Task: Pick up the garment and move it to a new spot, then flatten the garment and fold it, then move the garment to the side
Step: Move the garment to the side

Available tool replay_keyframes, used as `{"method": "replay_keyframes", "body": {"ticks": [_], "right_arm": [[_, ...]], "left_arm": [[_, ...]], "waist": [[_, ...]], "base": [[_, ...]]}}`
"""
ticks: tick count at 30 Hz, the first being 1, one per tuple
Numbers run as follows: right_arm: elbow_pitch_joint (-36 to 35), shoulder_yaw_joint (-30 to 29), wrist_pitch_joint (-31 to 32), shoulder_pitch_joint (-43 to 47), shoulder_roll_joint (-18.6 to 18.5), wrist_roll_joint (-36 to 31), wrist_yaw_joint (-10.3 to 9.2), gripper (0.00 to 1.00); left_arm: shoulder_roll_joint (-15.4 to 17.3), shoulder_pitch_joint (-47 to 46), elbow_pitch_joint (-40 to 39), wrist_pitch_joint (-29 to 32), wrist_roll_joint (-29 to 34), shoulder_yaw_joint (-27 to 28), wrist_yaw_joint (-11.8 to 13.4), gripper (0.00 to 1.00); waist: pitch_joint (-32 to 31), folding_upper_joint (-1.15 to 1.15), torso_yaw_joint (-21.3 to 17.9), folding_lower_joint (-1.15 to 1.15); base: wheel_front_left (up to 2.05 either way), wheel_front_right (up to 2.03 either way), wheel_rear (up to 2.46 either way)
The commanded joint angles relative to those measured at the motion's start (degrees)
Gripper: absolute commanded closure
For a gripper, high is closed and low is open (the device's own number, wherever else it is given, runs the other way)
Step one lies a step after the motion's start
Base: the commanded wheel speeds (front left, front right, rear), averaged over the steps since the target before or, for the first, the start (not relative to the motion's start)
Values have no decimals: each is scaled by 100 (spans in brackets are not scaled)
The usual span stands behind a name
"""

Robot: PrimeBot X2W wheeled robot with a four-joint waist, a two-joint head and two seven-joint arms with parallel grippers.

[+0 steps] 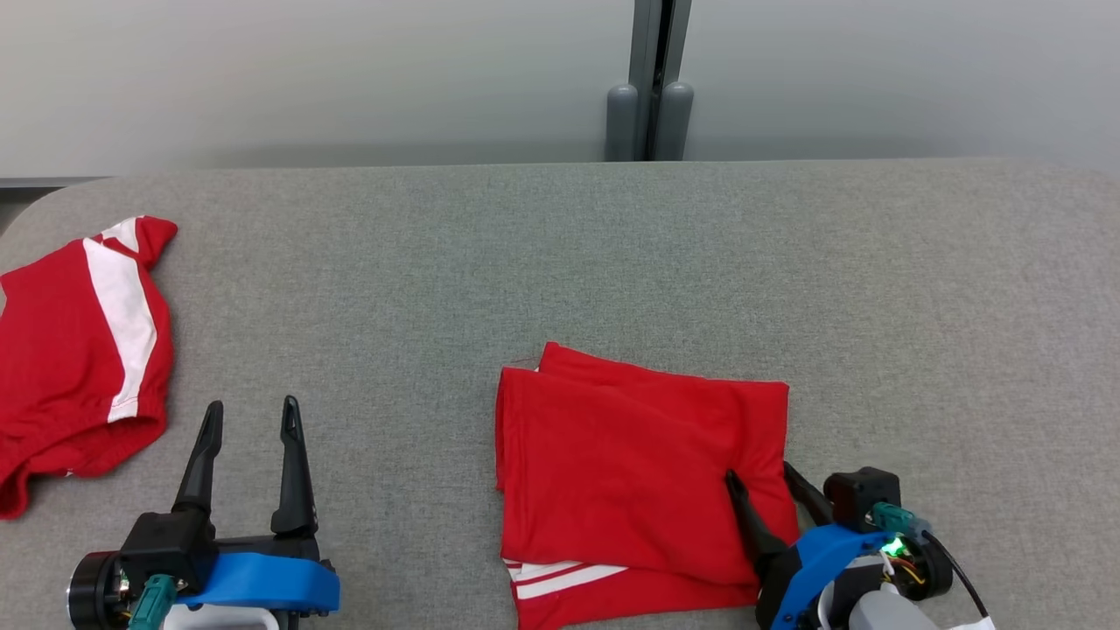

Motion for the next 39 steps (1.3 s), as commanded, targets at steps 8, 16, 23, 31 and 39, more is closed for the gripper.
{"method": "replay_keyframes", "body": {"ticks": [8, 16, 23, 31, 39], "right_arm": [[-168, 53, 16, -276, 18, 104, 8, 100], [-495, -149, 14, -824, -311, -339, 8, 100], [-600, -222, 14, -1715, -928, -398, 8, 100], [-692, -220, 14, -2816, -1717, -271, 8, 100], [-720, -378, 14, -3547, -2269, -168, 8, 100]], "left_arm": [[-1, -130, -25, -26, -54, 19, -2, 0], [-1, -289, -215, -25, -93, -5, -28, 0], [-1, -711, -621, -25, -129, -138, -57, 0], [62, -1305, -1107, -24, 54, -278, -76, 0], [356, -1616, -1677, -19, 208, -348, -101, 0]], "waist": [[114, -1, 13, 0], [362, -1, -59, 0], [913, -1, -172, 0], [1894, -1, -557, 0], [2598, -1, -1134, 0]], "base": [[0, 0, 0], [0, 0, 0], [0, 0, 0], [0, 0, 0], [0, 0, 0]]}}
